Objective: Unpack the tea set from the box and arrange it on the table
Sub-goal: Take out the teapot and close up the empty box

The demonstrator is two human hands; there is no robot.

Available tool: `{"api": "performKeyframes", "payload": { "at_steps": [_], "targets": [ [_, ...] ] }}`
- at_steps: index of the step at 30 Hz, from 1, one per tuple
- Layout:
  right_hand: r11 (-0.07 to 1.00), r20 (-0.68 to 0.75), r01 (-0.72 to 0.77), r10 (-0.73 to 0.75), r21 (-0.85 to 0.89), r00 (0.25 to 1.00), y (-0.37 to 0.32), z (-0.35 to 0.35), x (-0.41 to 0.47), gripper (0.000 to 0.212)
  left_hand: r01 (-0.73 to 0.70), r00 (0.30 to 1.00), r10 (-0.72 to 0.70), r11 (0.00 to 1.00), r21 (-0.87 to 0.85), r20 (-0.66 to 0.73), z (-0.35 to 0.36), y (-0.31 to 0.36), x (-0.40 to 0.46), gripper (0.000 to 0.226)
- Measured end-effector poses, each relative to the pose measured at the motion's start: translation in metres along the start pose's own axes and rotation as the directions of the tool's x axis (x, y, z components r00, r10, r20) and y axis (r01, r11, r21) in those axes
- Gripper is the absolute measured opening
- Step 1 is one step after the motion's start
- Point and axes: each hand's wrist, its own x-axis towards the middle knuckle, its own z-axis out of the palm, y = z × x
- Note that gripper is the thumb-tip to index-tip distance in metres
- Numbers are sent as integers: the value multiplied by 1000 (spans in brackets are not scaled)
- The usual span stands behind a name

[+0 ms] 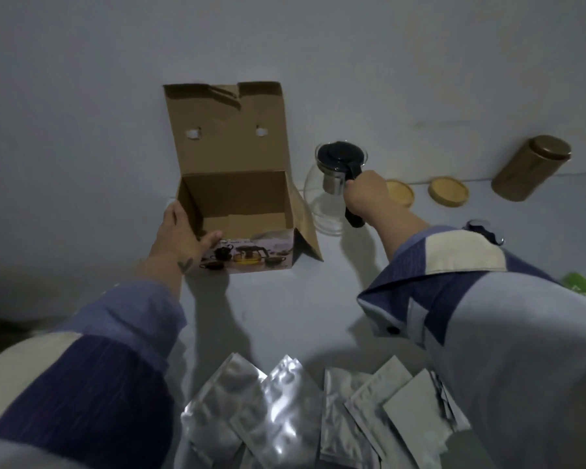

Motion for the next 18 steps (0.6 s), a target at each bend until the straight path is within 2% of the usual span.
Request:
{"api": "performKeyframes", "payload": {
  "at_steps": [5,11,16,18],
  "targets": [
    [995,33,-60,58,76,998,21,32,6,36,-22,1000,22,998,-52,-16,2,-3,5,101],
    [974,65,-155,147,162,987,35,51,21,36,-16,999,15,999,-30,-43,5,-4,7,99],
    [982,67,-178,174,65,982,35,49,24,39,-30,998,28,999,-33,-47,4,-6,9,99],
    [981,81,-195,193,20,978,35,50,24,48,-28,999,27,999,-40,-20,3,-8,10,100]
  ]
}}
